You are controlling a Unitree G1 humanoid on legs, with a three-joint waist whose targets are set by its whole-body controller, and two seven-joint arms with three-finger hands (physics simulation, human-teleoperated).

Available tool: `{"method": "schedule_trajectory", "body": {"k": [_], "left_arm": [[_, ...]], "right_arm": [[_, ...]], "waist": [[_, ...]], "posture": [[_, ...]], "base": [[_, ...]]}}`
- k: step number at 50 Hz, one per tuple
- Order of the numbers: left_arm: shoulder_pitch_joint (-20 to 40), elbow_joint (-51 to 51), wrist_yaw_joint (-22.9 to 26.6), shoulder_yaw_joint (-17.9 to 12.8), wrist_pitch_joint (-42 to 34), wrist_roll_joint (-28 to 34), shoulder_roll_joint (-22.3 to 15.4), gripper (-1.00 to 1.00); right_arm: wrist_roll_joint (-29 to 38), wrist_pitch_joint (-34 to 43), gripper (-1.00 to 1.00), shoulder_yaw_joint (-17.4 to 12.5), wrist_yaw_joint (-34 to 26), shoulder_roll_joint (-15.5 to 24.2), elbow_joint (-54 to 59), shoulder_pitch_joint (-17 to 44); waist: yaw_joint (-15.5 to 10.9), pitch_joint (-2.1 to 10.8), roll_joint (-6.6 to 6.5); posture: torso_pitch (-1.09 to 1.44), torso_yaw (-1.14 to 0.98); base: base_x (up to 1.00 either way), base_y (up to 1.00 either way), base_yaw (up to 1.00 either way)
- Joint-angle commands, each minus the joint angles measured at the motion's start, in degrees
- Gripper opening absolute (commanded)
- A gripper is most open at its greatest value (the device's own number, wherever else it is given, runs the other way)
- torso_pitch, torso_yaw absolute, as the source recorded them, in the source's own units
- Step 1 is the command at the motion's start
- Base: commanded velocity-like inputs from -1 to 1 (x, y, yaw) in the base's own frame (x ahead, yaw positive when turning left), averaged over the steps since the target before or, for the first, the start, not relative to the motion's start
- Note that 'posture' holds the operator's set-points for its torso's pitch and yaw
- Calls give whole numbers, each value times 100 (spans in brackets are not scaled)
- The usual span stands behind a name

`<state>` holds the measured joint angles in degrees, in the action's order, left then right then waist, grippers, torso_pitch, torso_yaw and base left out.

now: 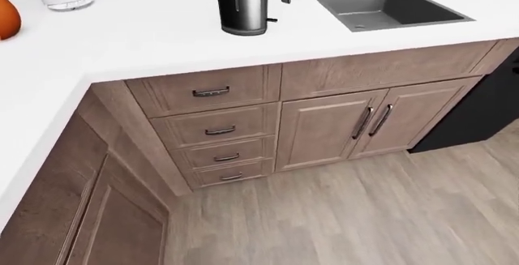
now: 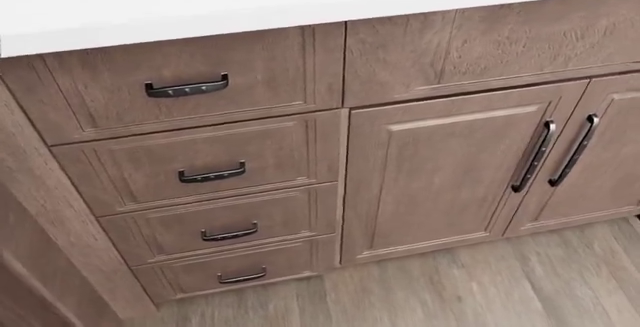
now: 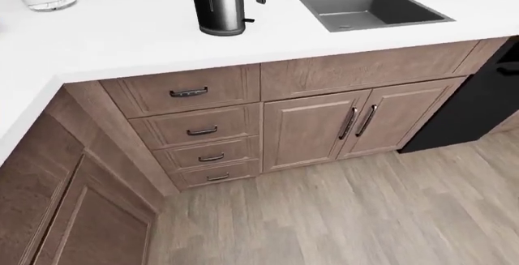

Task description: Close the lid of the electric kettle.

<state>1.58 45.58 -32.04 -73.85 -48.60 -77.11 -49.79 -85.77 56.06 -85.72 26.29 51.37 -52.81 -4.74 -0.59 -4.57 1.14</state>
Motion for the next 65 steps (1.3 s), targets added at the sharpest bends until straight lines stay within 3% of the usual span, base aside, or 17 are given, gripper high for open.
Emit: {"method": "schedule_trajectory", "body": {"k": [1,4,12,20,21,23,30,34,35,37,43,47,48,53,60,61,65], "left_arm": [[55,67,59,-18,162,50,-127,100],[59,66,99,8,174,104,-108,100],[79,66,123,35,177,141,-89,100],[59,71,91,-13,153,92,-107,100],[59,63,60,-57,136,34,-142,100],[54,68,56,-50,139,38,-137,100],[49,67,57,-43,153,45,-133,100],[57,70,94,14,178,121,-93,100],[61,72,103,32,183,140,-81,100],[71,78,112,62,194,171,-66,100],[74,67,114,31,180,150,-77,100],[74,64,57,-23,149,63,-133,100],[67,71,72,-1,158,97,-110,100],[72,69,28,-28,145,35,-156,100],[52,71,20,-73,138,-11,-165,100],[43,74,46,-51,147,29,-135,100],[31,62,64,-81,141,31,-135,100]], "right_arm": [[54,-144,100,-73,32,121,53,34],[105,-154,100,-43,-1,101,50,40],[187,-175,100,4,-65,52,30,52],[85,-157,100,-76,-16,101,37,21],[125,-172,100,-45,-43,72,33,32],[89,-164,100,-68,-15,97,39,27],[106,-173,100,-36,-16,66,13,22],[155,-186,100,5,-41,36,2,34],[167,-184,100,2,-55,26,0,30],[185,-188,100,15,-64,14,-9,31],[176,-175,100,-16,-68,41,3,27],[96,-171,100,-58,-17,76,4,18],[75,-168,100,-63,-4,84,-1,16],[184,-192,100,8,-60,36,1,39],[192,-195,100,-3,-79,17,-6,30],[182,-191,100,-18,-77,19,-10,23],[166,-189,100,-27,-59,29,-19,16]], "waist": [[10,2,-44],[-2,28,170],[45,61,103],[137,195,-537],[76,90,-311],[48,72,-435],[-53,88,-178],[-72,221,272],[-22,121,29],[26,68,175],[123,48,-85],[137,194,-594],[71,120,-351],[-11,151,-348],[-75,215,227],[-32,176,62],[75,137,113]], "posture": [[0,0],[0,0],[0,0],[0,0],[0,0],[0,0],[0,0],[0,0],[0,0],[0,0],[0,0],[0,0],[0,0],[0,0],[0,0],[0,0],[0,0]], "base": [[21,0,0],[21,0,0],[21,0,0],[21,0,0],[20,0,0],[20,0,0],[20,0,0],[20,0,0],[20,0,0],[21,0,0],[20,0,0],[21,0,0],[20,0,0],[20,0,0],[21,0,0],[21,0,0],[20,0,0]]}}
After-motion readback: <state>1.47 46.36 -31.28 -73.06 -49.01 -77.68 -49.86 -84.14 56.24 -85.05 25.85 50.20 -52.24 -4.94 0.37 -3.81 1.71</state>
